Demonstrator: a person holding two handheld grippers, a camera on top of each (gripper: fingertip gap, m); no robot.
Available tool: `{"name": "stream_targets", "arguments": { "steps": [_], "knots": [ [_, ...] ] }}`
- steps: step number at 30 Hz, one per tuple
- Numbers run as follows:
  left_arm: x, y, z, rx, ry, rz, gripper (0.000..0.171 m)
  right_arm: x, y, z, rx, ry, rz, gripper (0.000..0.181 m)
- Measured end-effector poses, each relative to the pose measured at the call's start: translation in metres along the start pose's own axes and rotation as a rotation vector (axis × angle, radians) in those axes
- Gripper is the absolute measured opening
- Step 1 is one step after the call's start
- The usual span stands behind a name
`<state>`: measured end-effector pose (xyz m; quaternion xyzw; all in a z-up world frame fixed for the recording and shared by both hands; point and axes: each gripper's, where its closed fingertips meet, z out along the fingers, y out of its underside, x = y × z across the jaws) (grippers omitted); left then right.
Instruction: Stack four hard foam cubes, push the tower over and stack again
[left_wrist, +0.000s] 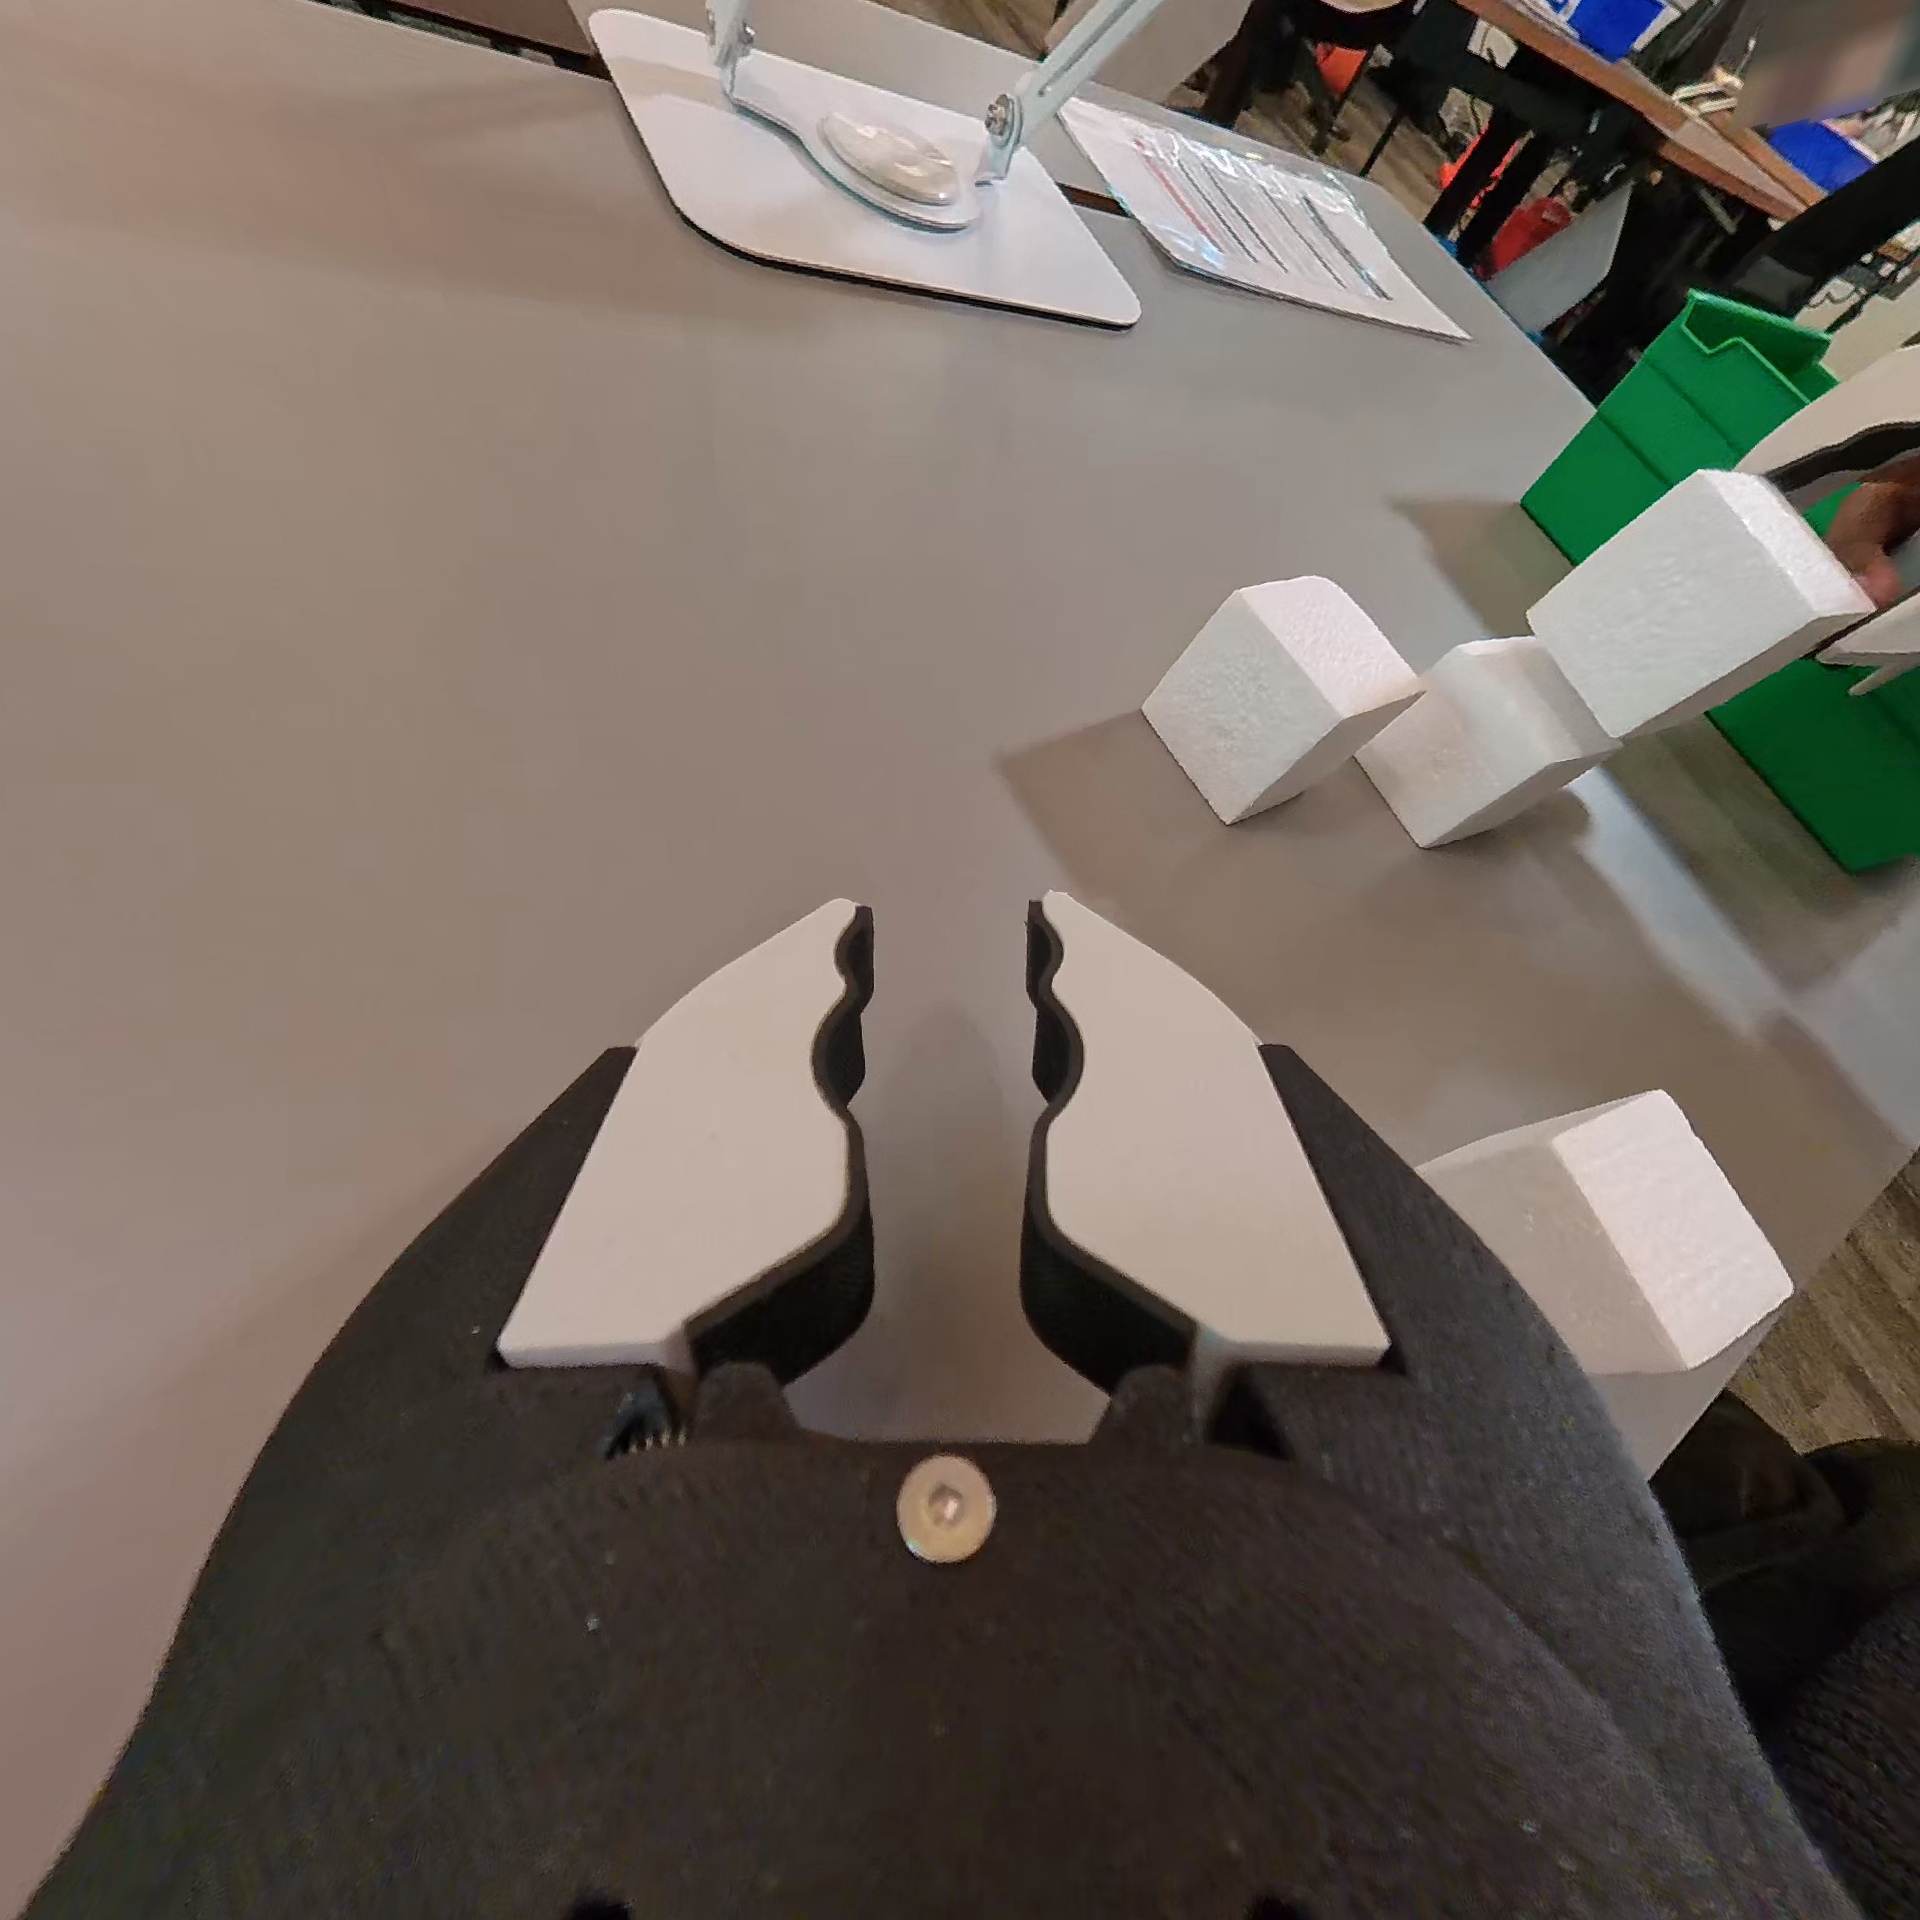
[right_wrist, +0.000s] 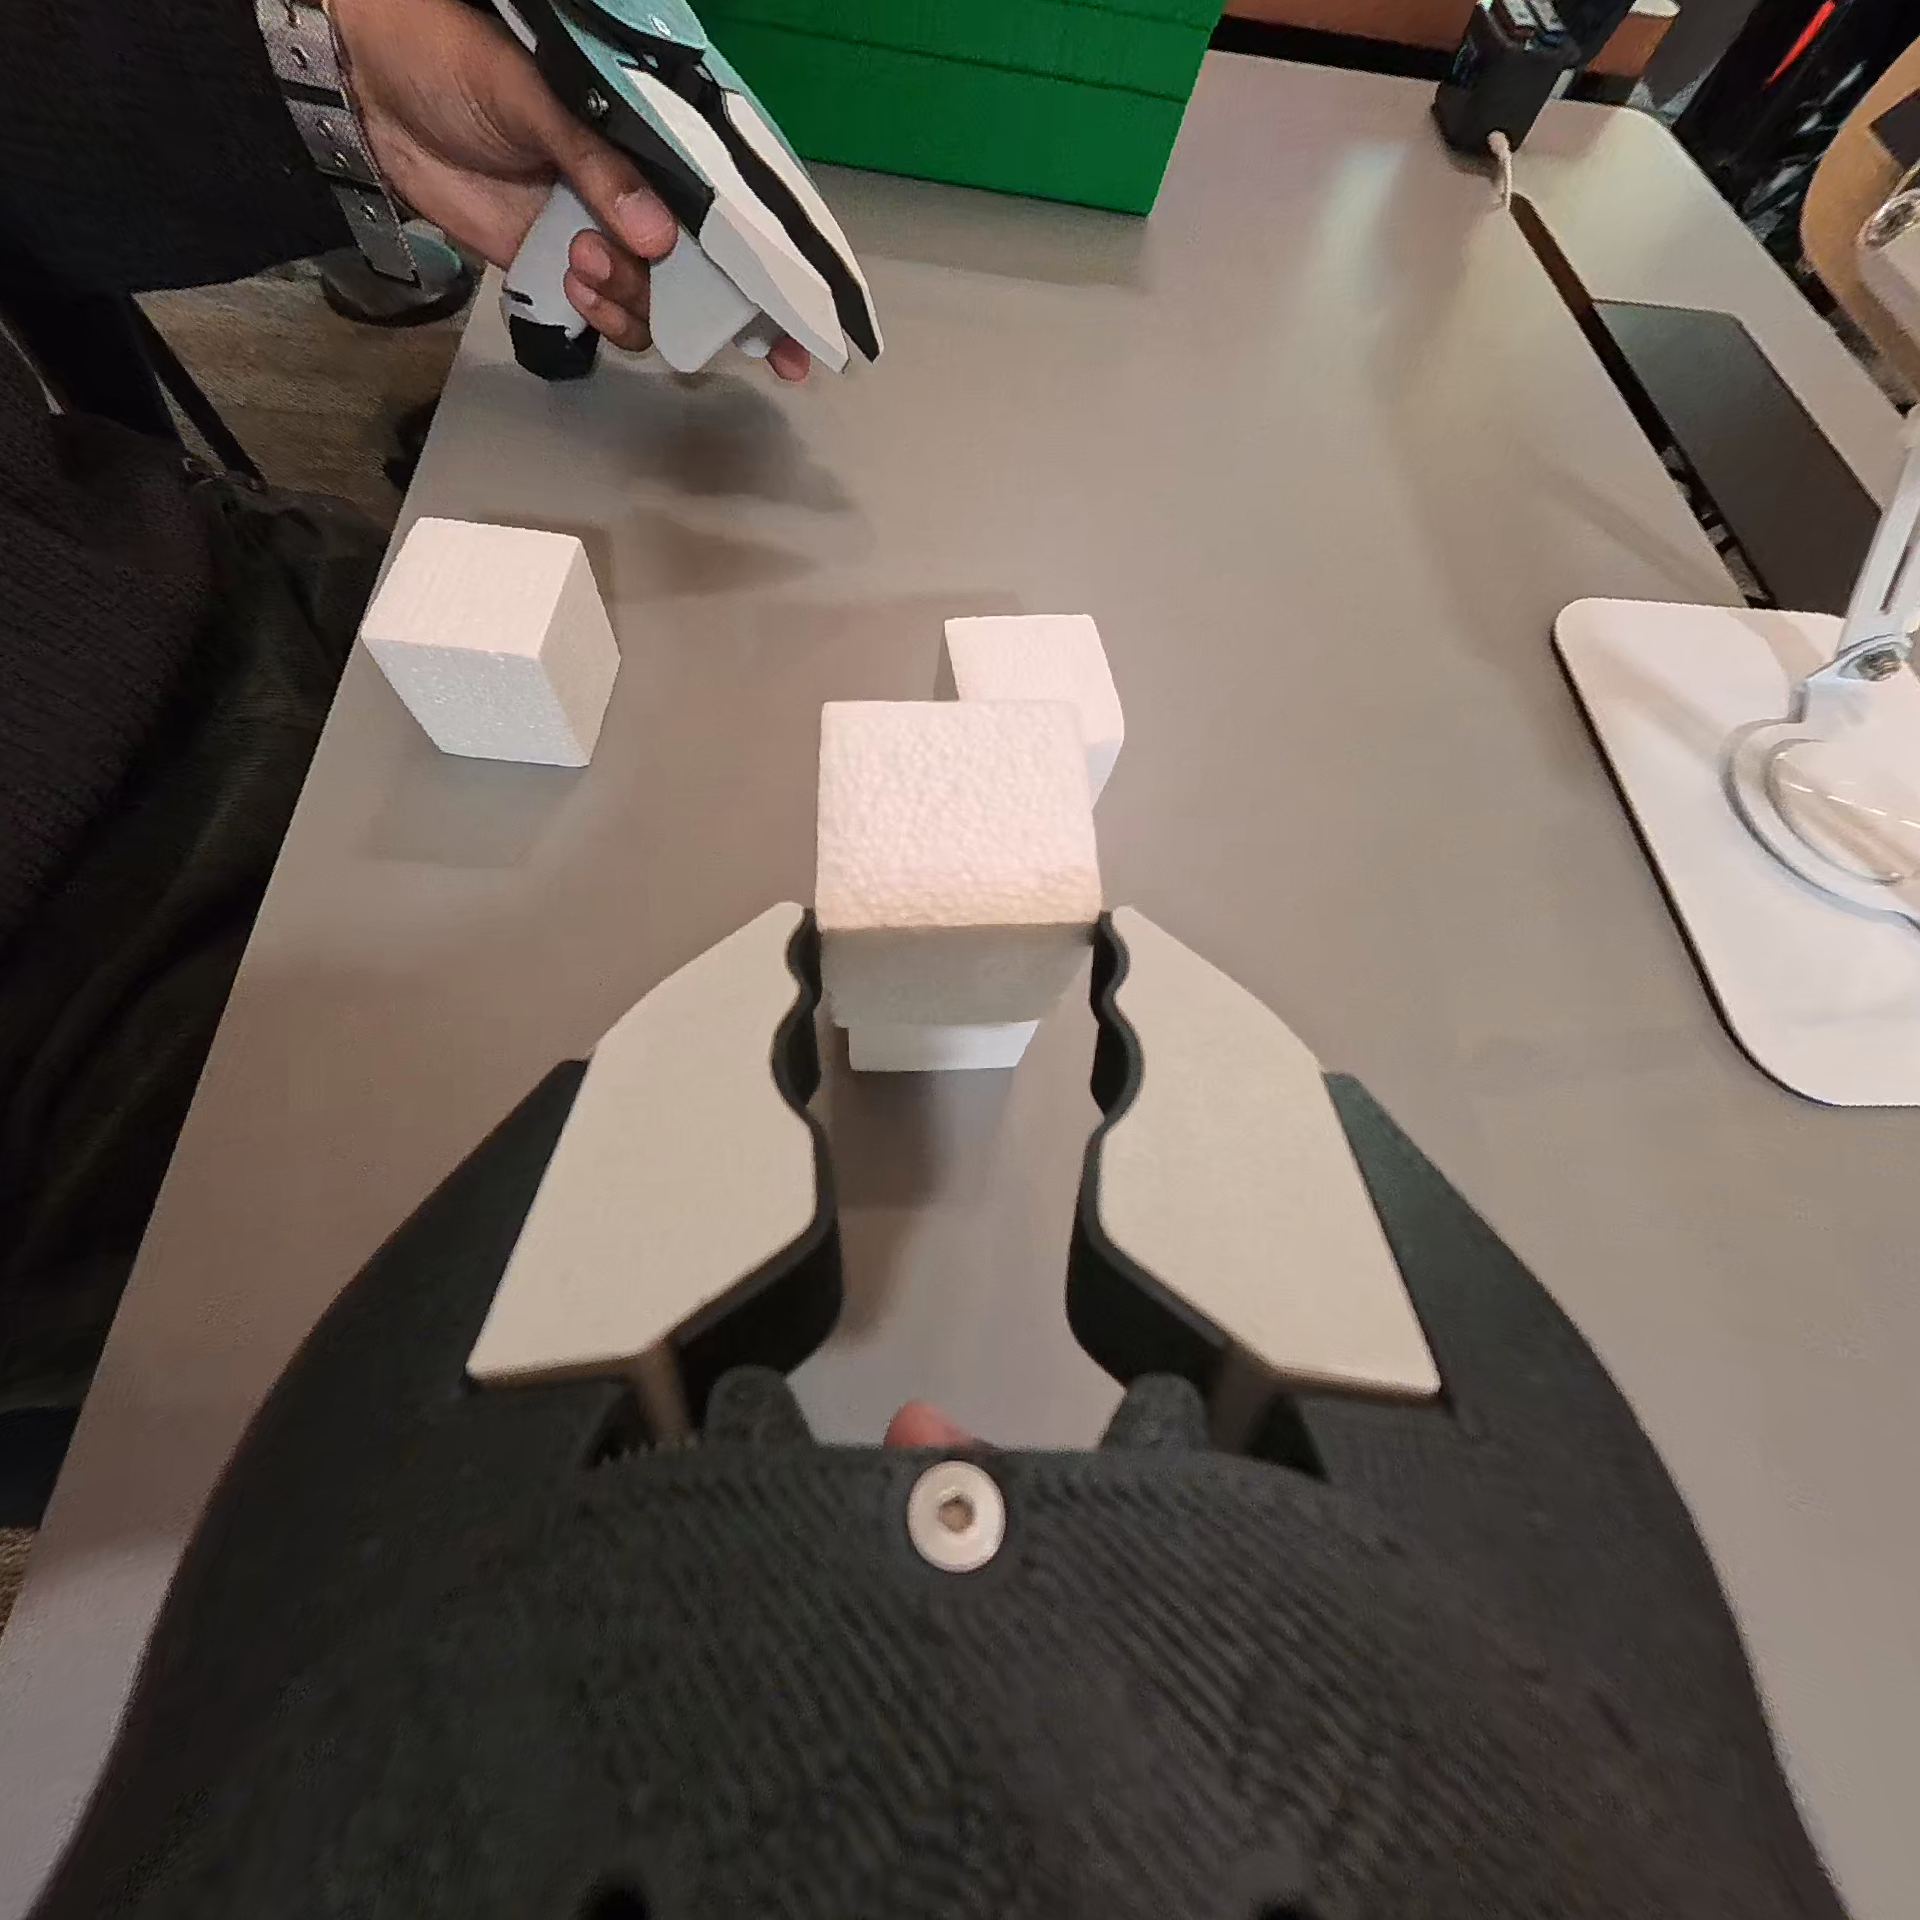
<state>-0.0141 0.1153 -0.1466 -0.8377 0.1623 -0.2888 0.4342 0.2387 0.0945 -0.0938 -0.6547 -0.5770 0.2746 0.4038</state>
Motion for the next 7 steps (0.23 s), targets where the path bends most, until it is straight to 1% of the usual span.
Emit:
{"name": "stream_targets", "arguments": {
  "steps": [7],
  "knots": [
    [-0.0053, 0.002, -0.0062, 0.005, -0.019, -0.008, 0.029, -0.0007, -0.0019, 0.003, 0.016, -0.055, 0.013, 0.051]
  ]
}}
